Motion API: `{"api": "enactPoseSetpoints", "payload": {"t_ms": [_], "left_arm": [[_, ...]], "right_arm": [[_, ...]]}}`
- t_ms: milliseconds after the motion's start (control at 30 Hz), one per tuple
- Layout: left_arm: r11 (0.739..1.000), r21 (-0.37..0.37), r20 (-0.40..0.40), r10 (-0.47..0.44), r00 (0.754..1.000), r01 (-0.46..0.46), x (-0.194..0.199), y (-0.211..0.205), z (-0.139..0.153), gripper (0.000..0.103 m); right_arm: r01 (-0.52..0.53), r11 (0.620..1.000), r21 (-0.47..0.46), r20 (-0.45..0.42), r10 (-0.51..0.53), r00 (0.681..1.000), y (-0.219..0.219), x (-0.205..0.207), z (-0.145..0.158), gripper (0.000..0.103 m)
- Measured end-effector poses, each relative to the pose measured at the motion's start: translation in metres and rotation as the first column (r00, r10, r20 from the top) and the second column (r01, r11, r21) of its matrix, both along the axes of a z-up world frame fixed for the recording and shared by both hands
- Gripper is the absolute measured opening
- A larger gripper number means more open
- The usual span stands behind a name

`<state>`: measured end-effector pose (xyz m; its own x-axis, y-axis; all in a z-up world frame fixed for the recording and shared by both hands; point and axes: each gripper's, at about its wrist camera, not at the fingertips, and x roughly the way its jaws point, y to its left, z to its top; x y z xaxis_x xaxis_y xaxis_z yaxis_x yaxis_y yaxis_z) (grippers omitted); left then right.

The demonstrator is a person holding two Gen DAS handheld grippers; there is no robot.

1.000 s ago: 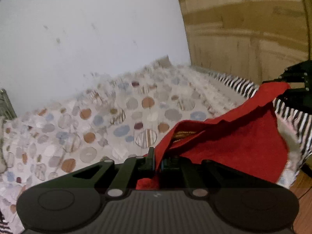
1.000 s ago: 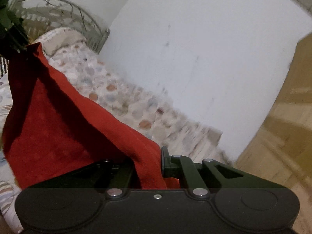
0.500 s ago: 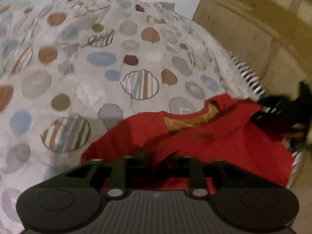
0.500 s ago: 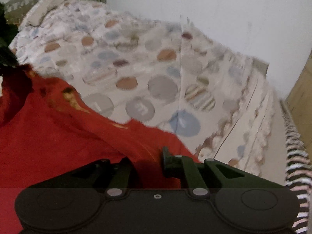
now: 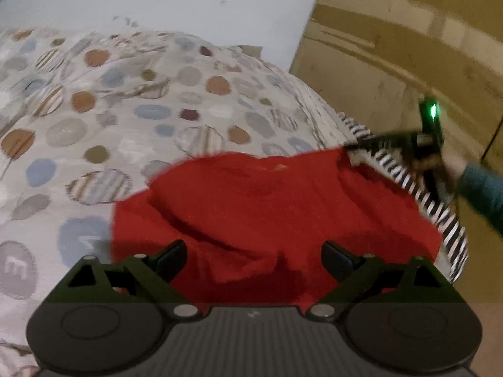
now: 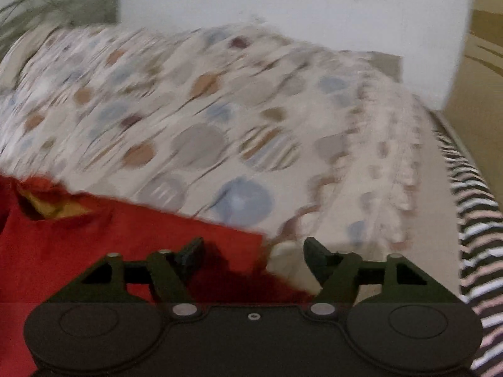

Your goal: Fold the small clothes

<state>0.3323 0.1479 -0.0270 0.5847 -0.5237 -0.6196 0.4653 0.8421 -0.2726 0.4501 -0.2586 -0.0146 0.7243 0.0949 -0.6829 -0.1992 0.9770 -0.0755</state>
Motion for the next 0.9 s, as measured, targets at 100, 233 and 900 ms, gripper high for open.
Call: {"api": "enactPoseSetpoints", "payload": {"t_ms": [100, 233, 900], "left_arm": [[0.992, 0.114, 0.047, 0.053, 0.997, -0.058, -0.004, -0.023, -0.011, 0.091], [0.961, 0.186, 0.020, 0.202, 0.979, -0.202, 0.003, -0.012, -0.021, 0.079], [0.944, -0.054, -0.071, 0.323, 0.944, -0.327, -0.070, 0.045, -0.003, 0.093]], "right_arm": [[-0.001, 1.000, -0.008, 0.045, 0.002, 0.999, -0.002, -0.017, 0.007, 0.095], [-0.061, 0.996, -0.059, 0.088, 0.066, 0.994, 0.010, -0.055, 0.009, 0.100], [0.025, 0.999, 0.031, 0.288, -0.033, 0.957, 0.035, -0.200, -0.005, 0.102]]}}
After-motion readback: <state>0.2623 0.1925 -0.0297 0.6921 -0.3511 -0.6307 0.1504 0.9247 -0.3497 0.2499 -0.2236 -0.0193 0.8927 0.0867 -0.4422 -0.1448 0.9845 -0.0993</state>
